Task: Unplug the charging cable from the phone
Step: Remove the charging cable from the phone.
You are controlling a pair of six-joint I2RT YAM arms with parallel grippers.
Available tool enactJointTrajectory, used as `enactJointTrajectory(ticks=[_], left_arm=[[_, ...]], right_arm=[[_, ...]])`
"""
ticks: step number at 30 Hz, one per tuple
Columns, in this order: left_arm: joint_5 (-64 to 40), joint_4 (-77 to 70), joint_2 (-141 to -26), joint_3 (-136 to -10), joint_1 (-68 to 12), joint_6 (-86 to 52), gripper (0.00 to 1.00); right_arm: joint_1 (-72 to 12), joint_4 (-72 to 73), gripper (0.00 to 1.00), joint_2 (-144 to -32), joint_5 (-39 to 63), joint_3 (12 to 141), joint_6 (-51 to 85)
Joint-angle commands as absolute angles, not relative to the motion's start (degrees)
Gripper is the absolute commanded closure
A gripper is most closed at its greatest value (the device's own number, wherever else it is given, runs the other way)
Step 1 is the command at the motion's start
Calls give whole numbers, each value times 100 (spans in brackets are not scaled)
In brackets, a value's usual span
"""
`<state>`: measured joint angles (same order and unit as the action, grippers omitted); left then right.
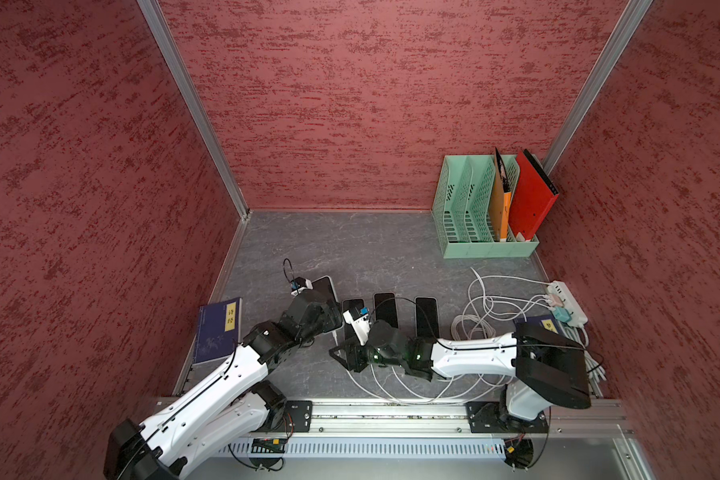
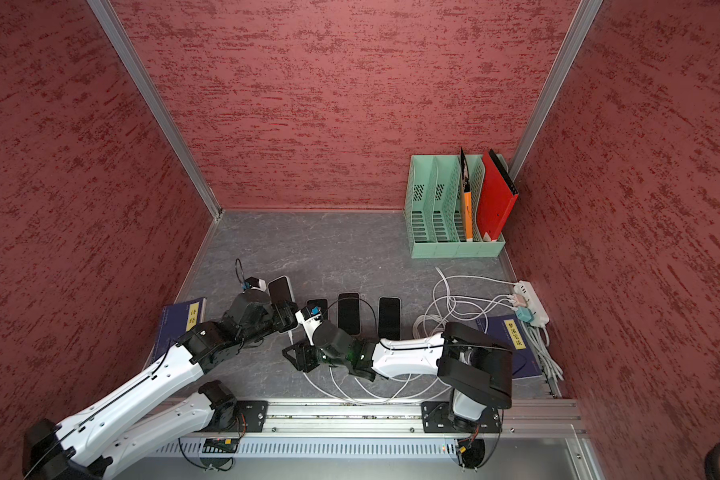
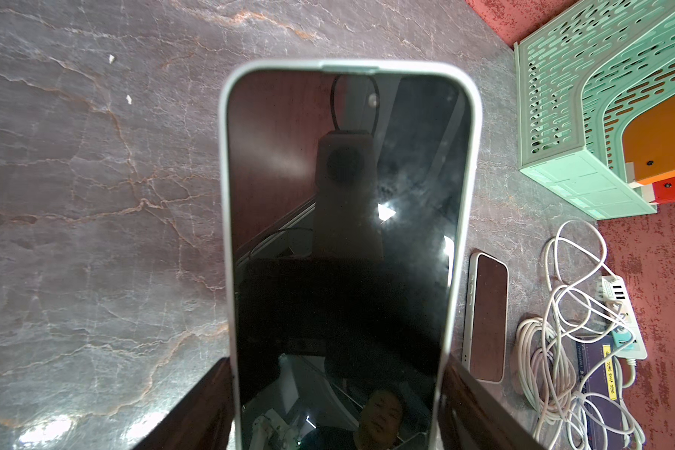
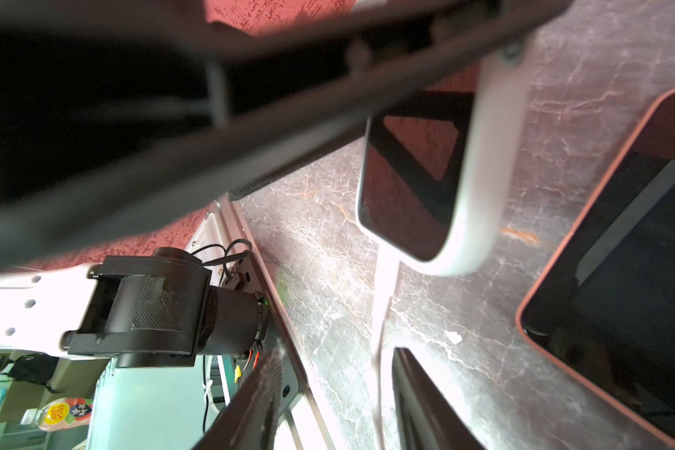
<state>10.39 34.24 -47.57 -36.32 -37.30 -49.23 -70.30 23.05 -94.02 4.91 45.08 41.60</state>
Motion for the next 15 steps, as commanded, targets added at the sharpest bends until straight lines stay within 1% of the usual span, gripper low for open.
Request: enactJointTrajectory(ticks=[1, 10, 15], left_arm=[[1072, 3216, -4590, -3592, -3754, -4946, 100], [1011, 3186, -4477, -3517, -3766, -4957, 100], [986, 3185, -4416, -3490, -3761, -4975, 100]], right_arm=[[-6957, 2427, 55, -9495, 550, 4469, 4181], [-6943, 2409, 68, -9548, 544, 4495, 4203], [-6939, 2375, 72, -9573, 544, 4520, 4209]])
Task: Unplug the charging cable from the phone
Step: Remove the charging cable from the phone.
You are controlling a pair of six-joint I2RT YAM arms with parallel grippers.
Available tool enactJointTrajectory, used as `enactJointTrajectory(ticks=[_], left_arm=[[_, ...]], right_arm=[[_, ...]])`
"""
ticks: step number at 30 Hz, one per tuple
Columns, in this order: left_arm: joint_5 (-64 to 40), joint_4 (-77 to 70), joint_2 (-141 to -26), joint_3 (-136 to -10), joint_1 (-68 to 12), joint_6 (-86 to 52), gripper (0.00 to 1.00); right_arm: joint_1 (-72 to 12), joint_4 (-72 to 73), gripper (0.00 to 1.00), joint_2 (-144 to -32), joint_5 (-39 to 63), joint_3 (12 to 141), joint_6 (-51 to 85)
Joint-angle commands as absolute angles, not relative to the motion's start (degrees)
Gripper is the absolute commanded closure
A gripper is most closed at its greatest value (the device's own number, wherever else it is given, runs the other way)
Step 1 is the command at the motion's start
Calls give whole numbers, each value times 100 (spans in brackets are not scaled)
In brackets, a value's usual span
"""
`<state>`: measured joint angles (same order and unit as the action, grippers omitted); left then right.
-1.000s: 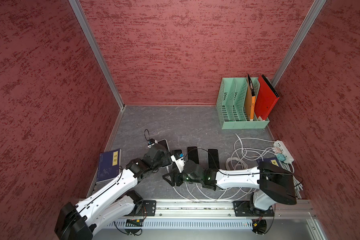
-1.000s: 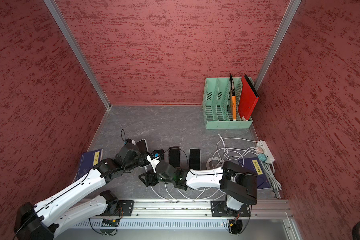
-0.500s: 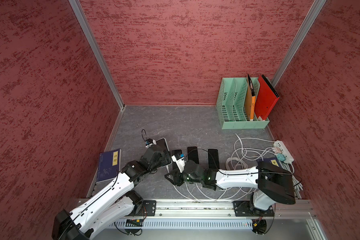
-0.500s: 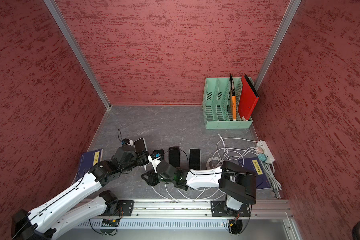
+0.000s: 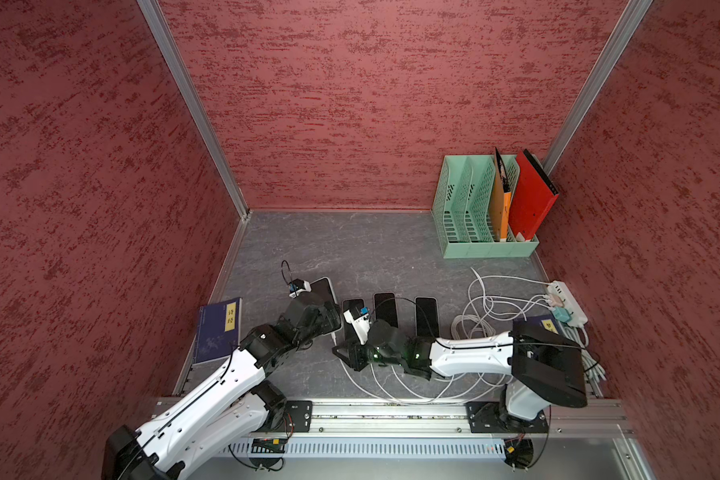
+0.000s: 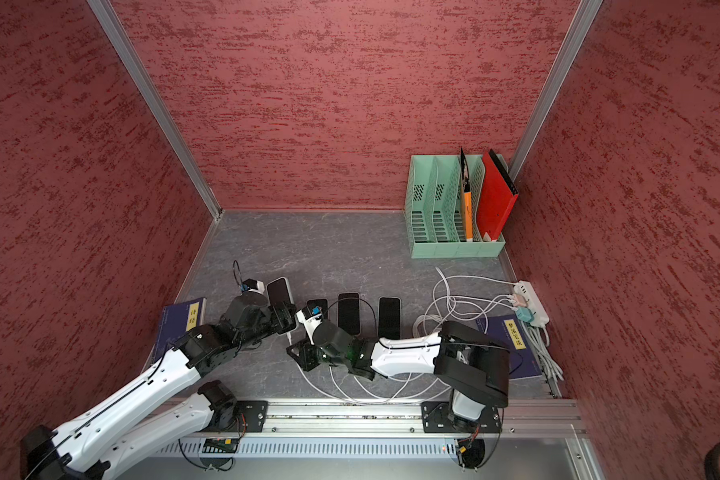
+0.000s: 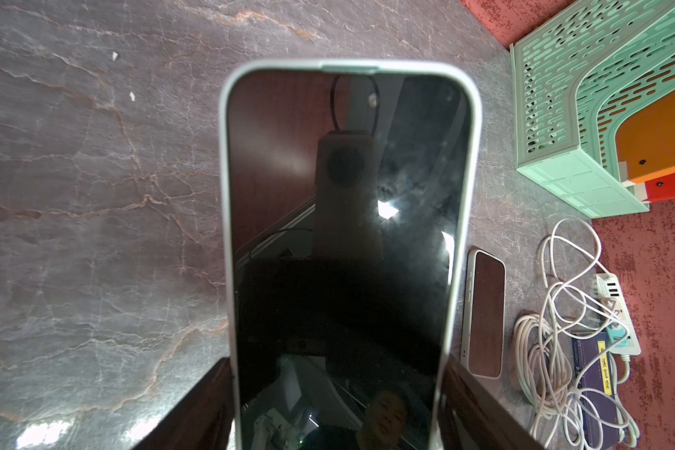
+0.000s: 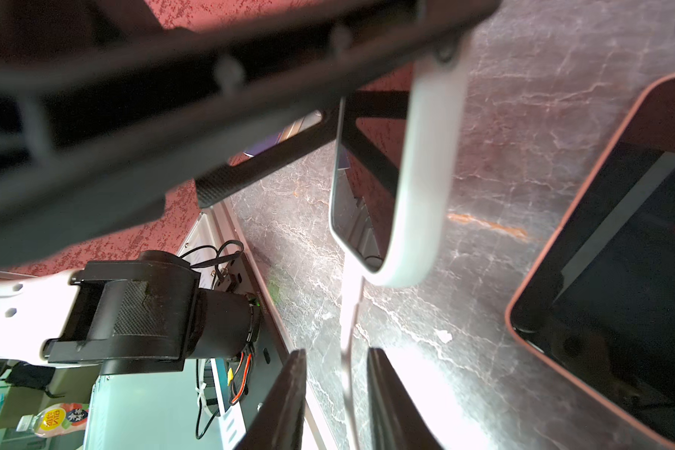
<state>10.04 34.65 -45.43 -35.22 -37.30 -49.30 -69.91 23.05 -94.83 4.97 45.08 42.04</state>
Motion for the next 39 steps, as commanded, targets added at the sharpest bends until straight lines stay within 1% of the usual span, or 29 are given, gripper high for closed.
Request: enactJointTrajectory(ticks=[1, 4, 10, 14, 17, 27, 36, 39], left_arm=[[982, 3182, -4406, -3496, -3756, -4970, 100], [1002, 3222, -4405, -3521, -3761, -4972, 100], [976, 3215, -4372, -3548, -3758, -4975, 100], [999, 3226, -4375, -3558, -3757, -4966, 100], [1003, 3237, -4359, -3567, -3749, -4966, 100], [1135, 3286, -4303, -3690, -3748, -4955, 100], [1398, 3176, -4096, -3719, -3756, -5061, 100], [1492, 3202, -4030, -3776, -3761, -5062, 100]], right_arm=[[-6943, 2363, 73, -9578, 545, 4532, 4203], [-6943, 2330, 76, -9597, 541, 4552, 4201], [-6930, 2288, 77, -9627, 549, 4583, 4201], [-6926, 2291, 80, -9623, 565, 4583, 4185], [-6926, 2297, 85, -9606, 576, 4579, 4179], [-6926, 2242, 91, -9650, 663, 4639, 4123], [-6925, 2198, 99, -9676, 755, 4658, 4014], [-6926, 2127, 100, -9690, 778, 4687, 3972]])
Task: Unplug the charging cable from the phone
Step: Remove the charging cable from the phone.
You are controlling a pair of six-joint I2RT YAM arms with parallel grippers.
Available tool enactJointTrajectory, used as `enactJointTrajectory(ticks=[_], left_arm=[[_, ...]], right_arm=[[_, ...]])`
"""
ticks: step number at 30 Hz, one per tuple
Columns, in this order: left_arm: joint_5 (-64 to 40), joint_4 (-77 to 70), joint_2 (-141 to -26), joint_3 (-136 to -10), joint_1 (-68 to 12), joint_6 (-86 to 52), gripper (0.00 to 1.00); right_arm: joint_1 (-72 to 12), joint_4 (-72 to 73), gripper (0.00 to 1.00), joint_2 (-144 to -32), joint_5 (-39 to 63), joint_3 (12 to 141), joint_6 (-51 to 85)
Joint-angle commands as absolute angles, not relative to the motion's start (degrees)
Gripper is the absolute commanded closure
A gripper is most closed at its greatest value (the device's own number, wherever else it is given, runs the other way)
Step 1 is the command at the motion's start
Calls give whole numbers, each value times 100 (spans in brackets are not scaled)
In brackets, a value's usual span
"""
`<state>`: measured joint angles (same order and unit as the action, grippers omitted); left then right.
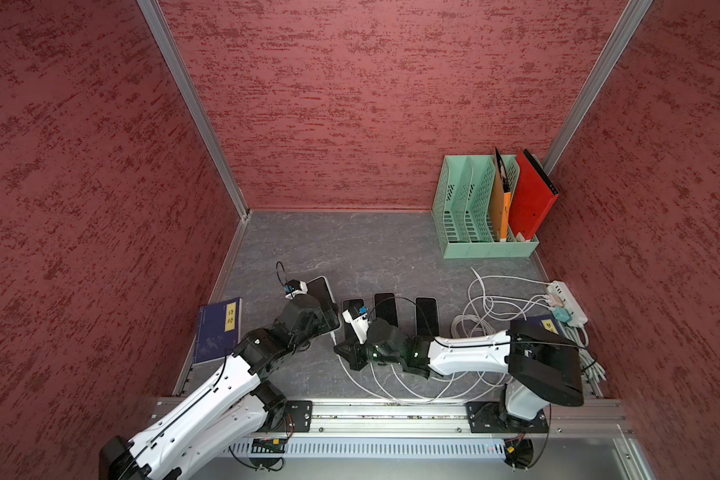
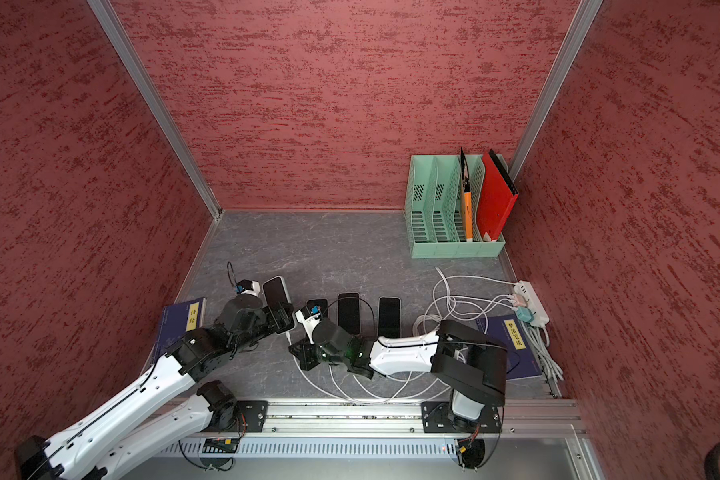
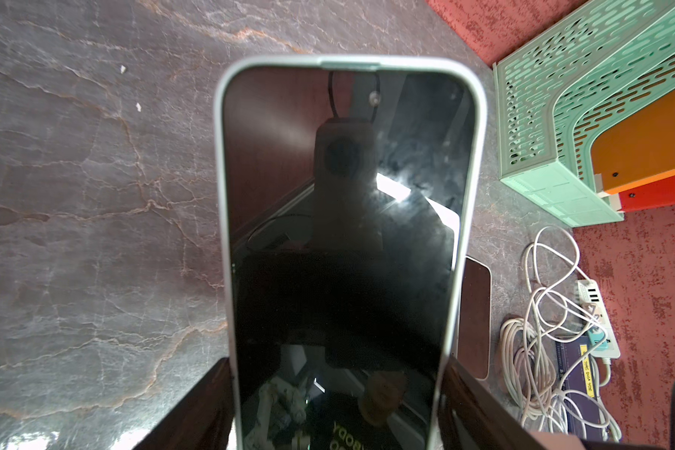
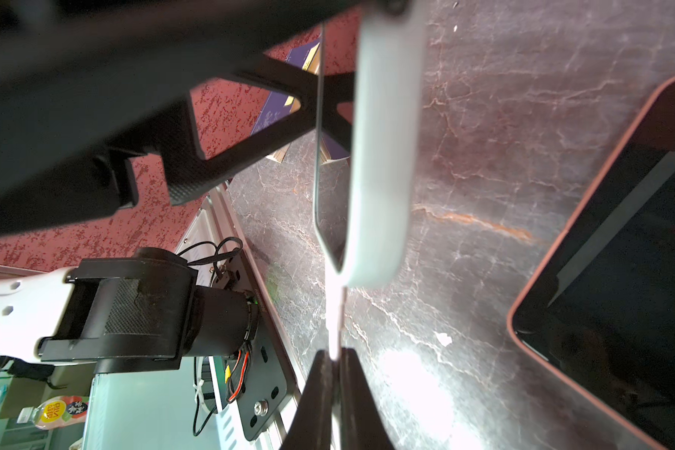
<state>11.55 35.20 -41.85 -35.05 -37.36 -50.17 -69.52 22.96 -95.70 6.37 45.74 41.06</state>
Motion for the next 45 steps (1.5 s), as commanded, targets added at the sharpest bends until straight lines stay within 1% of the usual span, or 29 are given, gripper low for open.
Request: enactJointTrajectory(ticks=[1, 13, 27, 31, 36, 40, 45], left_arm=[[1518, 3207, -4003, -3779, -3763, -5068, 100], [1996, 3216, -3423, -3779, -3786, -5098, 100], [2263, 3263, -3211, -3687, -3785, -5073, 100], [2345, 3532, -3259, -3671, -3788, -5102, 100], [2174, 3895, -3672, -3568, -3736, -5258, 100], [1961, 3937, -3936, -3447, -3698, -5360, 100], [1767, 3884, -4224, -3351, -3665, -5390, 100]], right_arm=[[-6926, 2105, 100, -9706, 804, 4710, 3951], [-6951, 1950, 100, -9857, 950, 4810, 3828], [-6972, 1888, 100, -10025, 990, 4864, 3784], [-6965, 1706, 100, -10078, 875, 4984, 3788], [-6950, 1284, 100, -10238, 655, 5301, 3692], [-6896, 1238, 90, -10368, 652, 5407, 3692], [-6841, 1192, 64, -10459, 644, 5467, 3735]])
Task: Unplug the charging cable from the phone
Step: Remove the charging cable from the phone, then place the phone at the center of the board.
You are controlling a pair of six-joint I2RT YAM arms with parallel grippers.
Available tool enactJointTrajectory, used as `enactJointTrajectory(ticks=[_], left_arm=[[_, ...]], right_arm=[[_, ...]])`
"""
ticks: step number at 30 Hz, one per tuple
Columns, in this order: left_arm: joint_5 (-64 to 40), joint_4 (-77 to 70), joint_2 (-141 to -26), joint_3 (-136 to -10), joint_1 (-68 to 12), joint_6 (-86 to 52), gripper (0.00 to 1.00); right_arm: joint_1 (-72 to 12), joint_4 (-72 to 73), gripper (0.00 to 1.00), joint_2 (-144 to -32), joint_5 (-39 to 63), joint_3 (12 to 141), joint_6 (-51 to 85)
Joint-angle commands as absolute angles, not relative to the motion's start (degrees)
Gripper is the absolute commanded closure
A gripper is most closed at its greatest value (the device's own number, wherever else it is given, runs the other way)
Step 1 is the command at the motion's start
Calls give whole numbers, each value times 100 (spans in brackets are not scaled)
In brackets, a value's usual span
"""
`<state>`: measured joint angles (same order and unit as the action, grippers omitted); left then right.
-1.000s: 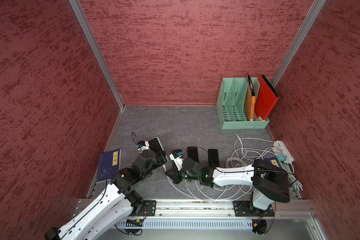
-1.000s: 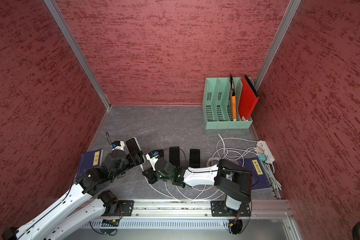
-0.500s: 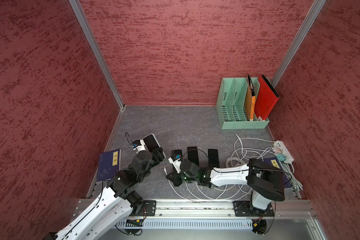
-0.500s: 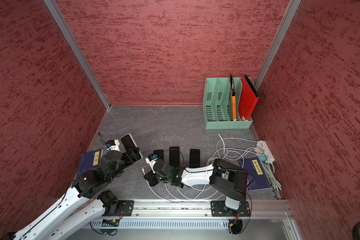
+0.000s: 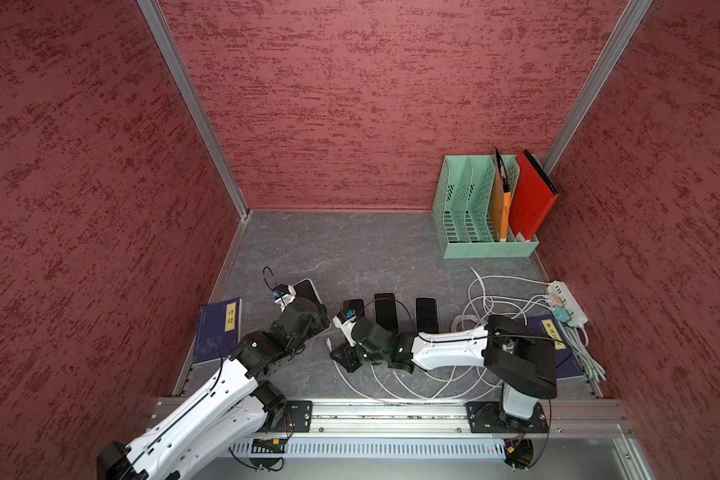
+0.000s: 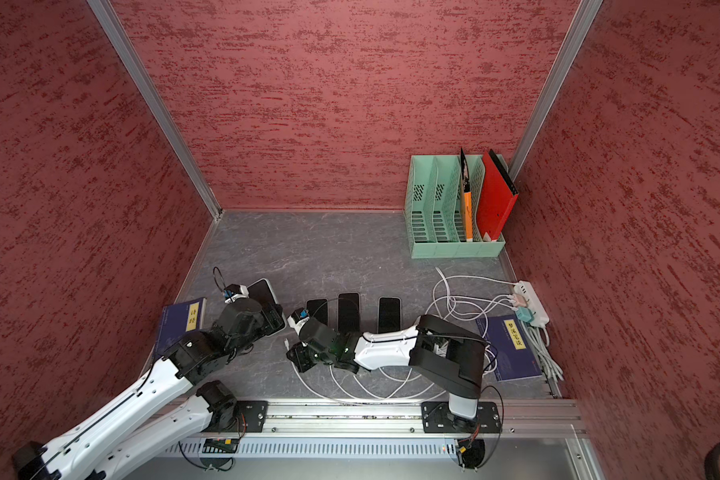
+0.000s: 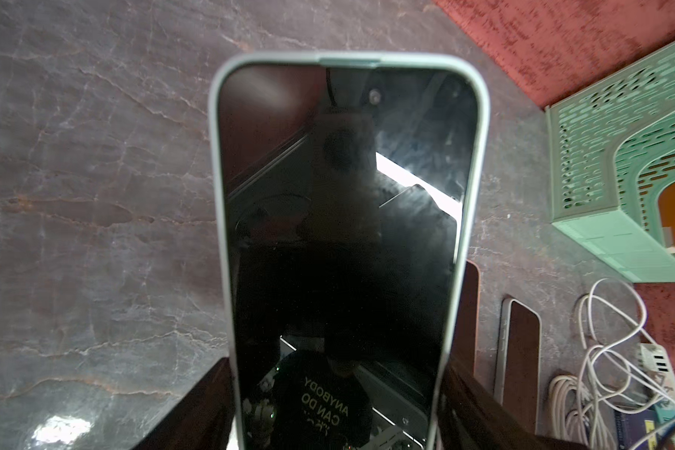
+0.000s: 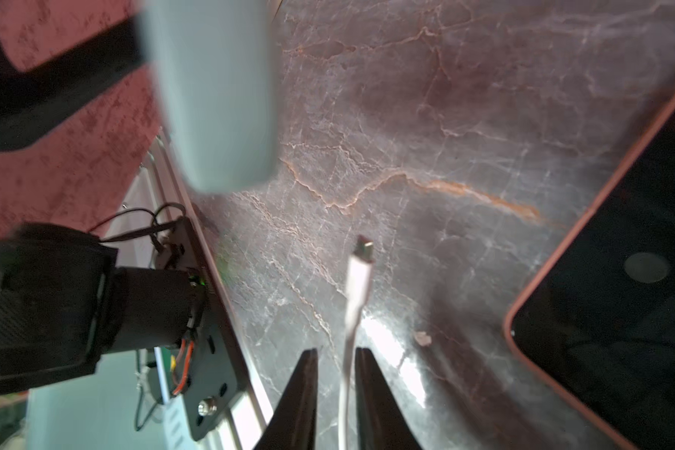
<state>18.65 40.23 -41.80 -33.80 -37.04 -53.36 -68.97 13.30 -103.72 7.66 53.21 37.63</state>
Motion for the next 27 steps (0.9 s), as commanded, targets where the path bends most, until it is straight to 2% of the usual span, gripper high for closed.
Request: enactJointTrajectory(ticks=[1, 3, 4, 10, 20, 27], left_arm=[[1745, 3877, -4295, -3338, -3661, -5384, 100], [1740, 3892, -4403, -3339, -3656, -5388, 100], [1736, 3881, -4453, -3317, -3644, -5388, 100], [1624, 4011, -5148, -3455, -3444, -5285, 100], [1734, 4319, -6755, -3805, -3357, -5246, 100], [1903, 4504, -7385, -3990, -3381, -5172, 100]], right_arm=[[-6833, 1173, 57, -10447, 612, 5460, 3735], [-6814, 1165, 42, -10410, 574, 5422, 3748], [-6807, 1175, 39, -10376, 556, 5390, 3752], [-6796, 1172, 35, -9725, 190, 4979, 3720], [-6487, -148, 16, -7709, -1470, 3910, 4087], [-6031, -353, 12, -6802, -1696, 3163, 4579]])
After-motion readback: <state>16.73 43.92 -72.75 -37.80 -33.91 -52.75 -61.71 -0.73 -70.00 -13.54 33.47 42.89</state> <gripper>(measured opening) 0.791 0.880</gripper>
